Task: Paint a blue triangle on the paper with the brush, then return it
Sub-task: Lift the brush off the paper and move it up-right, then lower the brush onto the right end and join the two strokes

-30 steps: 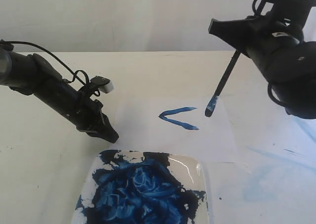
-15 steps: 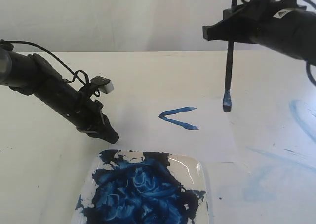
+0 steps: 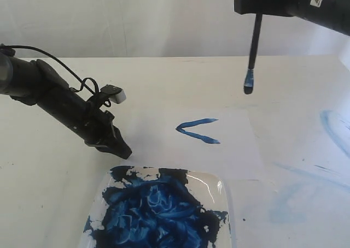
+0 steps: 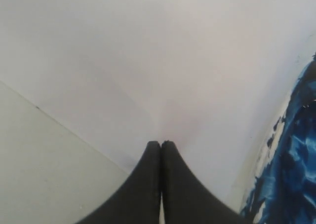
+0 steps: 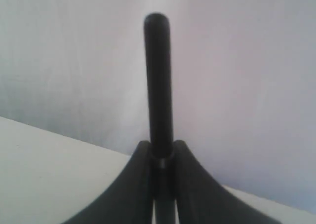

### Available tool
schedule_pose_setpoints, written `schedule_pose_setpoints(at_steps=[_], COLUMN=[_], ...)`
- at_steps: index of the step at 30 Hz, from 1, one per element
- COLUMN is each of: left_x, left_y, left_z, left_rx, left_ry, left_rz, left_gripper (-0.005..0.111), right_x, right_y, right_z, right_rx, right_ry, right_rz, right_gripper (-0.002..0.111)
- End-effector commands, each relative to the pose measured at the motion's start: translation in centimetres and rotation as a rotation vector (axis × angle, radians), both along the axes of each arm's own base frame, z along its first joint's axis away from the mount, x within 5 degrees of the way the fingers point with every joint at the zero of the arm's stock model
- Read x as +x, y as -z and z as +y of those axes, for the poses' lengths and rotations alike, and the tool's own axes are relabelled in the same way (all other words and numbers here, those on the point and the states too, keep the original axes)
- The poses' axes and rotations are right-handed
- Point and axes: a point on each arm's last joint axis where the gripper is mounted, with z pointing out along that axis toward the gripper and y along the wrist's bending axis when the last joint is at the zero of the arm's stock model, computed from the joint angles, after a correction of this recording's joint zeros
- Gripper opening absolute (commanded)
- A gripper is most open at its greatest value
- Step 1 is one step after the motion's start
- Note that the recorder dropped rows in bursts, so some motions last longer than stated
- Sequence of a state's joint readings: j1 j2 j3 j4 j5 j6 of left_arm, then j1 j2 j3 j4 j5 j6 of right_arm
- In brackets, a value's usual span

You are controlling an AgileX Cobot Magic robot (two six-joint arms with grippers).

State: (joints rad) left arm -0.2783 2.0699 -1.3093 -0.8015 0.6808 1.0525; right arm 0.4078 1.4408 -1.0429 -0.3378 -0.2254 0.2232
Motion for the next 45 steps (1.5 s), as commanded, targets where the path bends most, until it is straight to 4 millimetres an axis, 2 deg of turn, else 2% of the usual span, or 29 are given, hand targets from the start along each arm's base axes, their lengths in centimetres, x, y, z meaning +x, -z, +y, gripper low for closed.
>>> schedule_pose_setpoints(at_steps=[1, 5, 10, 14, 17, 21, 30, 37, 42, 45], left_x=[-0.4, -0.4, -0.4, -0.4, -0.4, -0.4, -0.4, -0.4, -0.4, -0.4], left_y=[-0.1, -0.1, -0.1, -0.1, -0.1, -0.1, -0.1, -0.1, -0.1, -0.1], left_z=[-0.2, -0.2, -0.2, -0.2, -0.2, -0.2, -0.2, -0.2, -0.2, -0.2], left_rx=[-0.014, -0.014, -0.014, -0.014, -0.014, -0.014, -0.014, -0.015, -0.015, -0.015], left_ry=[0.008, 0.008, 0.008, 0.009, 0.007, 0.007, 0.007, 0.010, 0.010, 0.010], left_rz=[0.024, 0.024, 0.024, 0.024, 0.025, 0.025, 0.025, 0.028, 0.028, 0.028], left_gripper=[0.000, 0.000, 0.000, 0.000, 0.000, 0.000, 0.000, 0.000, 0.000, 0.000], right_x=[0.1, 1.2, 1.5, 4.0, 5.0, 5.5, 6.0, 6.4, 6.9, 7.9], right_y=[0.0, 0.8, 1.1, 2.8, 4.2, 5.4, 6.8, 7.1, 7.3, 7.0], right_z=[1.1, 0.0, -2.8, -5.4, -6.1, -6.2, -4.4, -4.0, -4.2, -4.6], right_rx=[0.129, 0.120, 0.161, 0.168, 0.150, 0.156, 0.171, 0.207, 0.202, 0.297], right_ry=[-0.336, -0.512, -0.782, -0.718, -0.708, -0.708, -0.747, -0.741, -0.674, -0.553], right_rz=[0.001, 0.086, 0.052, 0.141, 0.202, 0.242, 0.235, 0.227, 0.235, 0.258], right_gripper=[0.000, 0.000, 0.000, 0.000, 0.000, 0.000, 0.000, 0.000, 0.000, 0.000])
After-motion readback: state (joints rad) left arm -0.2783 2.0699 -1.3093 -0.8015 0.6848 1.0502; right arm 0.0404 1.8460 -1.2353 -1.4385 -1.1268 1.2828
